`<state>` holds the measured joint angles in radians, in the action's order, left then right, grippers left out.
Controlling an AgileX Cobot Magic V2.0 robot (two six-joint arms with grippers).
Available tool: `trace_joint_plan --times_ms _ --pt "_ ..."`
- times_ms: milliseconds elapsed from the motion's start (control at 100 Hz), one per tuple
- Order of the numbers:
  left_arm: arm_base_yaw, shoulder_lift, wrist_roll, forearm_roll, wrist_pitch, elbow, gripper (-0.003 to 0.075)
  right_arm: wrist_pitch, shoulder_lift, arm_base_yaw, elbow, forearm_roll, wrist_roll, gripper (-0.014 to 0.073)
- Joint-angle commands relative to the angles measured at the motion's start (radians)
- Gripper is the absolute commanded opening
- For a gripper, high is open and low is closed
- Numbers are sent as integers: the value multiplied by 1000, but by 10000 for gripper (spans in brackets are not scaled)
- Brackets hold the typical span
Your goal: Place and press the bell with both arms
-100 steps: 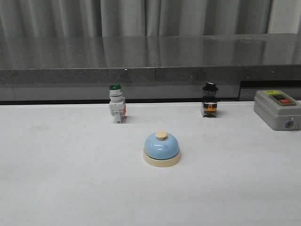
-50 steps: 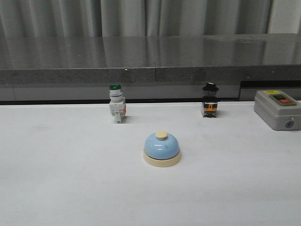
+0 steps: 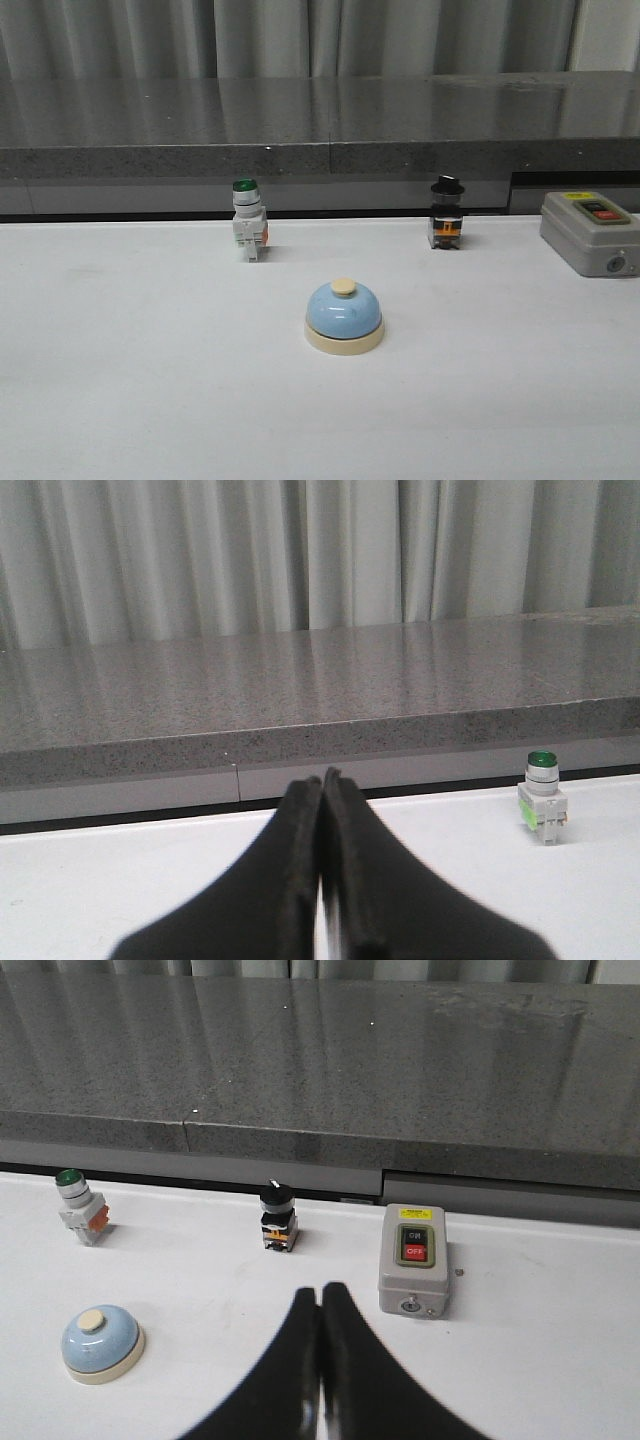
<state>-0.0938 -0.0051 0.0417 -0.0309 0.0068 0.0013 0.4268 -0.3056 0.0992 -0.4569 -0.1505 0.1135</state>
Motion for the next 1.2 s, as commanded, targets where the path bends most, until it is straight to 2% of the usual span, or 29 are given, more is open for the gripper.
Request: trace_joint_plan --times_ms 0,230,520,810,1190 --pt "1 -29 -9 -1 -73 41 -20 -72 -9 -6 -25 -5 8 -60" --pt "1 -29 -9 -1 -73 41 -20 -105 15 -6 14 38 0 -60" --pt "1 -29 -9 -1 -73 41 -20 -200 176 -6 194 182 -207 -60" --pt "1 -29 -9 -1 -73 41 -20 -306 337 -6 373 187 -209 -60" --pt "1 -29 -9 -1 -73 41 -20 -402 334 -6 469 187 -209 -60"
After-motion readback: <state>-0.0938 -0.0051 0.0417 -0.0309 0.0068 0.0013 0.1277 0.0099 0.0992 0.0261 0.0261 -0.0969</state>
